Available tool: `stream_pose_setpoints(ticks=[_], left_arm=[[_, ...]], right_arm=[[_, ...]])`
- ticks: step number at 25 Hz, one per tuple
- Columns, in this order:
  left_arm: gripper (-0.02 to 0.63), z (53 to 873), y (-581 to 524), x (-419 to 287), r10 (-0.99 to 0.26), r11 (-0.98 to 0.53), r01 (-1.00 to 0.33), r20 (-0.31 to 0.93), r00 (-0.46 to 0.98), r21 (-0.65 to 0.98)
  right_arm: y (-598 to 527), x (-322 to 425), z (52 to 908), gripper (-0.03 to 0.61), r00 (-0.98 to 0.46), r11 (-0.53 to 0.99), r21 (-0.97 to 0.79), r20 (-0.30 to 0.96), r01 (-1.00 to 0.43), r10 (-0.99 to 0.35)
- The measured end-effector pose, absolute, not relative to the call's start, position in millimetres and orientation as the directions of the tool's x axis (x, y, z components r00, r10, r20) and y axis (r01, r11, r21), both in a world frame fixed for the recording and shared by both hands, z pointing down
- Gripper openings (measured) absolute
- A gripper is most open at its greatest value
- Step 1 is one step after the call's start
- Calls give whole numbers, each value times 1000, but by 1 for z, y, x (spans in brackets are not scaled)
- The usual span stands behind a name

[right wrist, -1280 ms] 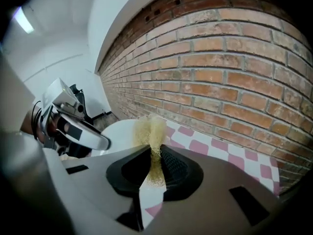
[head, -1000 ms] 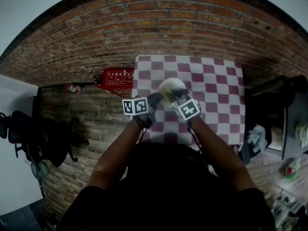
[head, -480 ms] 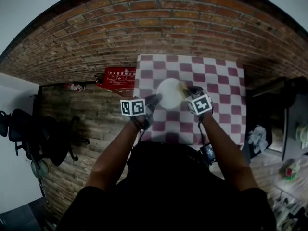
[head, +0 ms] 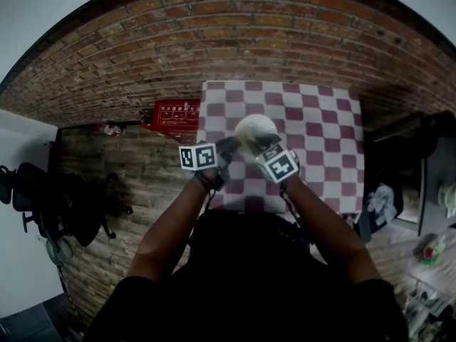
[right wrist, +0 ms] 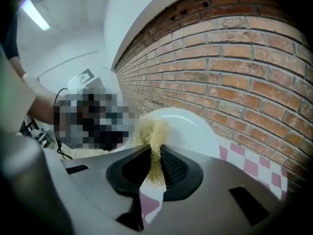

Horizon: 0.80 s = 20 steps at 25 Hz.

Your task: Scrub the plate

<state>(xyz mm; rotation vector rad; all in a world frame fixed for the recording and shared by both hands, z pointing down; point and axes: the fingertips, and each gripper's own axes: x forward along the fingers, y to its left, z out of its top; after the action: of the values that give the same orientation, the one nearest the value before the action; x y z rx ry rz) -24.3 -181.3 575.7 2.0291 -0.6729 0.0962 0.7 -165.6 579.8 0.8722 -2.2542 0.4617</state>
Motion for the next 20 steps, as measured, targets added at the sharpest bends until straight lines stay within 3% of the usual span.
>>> stream_pose_setpoints(ticks=[5, 12, 20], left_arm=[[23, 570, -189, -41, -446, -399, -527, 343, 827, 750], [23, 579, -167, -35, -400, -413, -521, 365, 841, 747], [23, 575, -160, -14, -366, -447, -494, 352, 862, 746]], right_arm=[[-135, 25, 624, 54, -498, 708, -93, 774, -700, -391], [-188, 84, 618, 54, -401, 602, -18, 762, -798, -509], [-194, 13, 558, 54, -529, 696, -34, 677, -717, -512]])
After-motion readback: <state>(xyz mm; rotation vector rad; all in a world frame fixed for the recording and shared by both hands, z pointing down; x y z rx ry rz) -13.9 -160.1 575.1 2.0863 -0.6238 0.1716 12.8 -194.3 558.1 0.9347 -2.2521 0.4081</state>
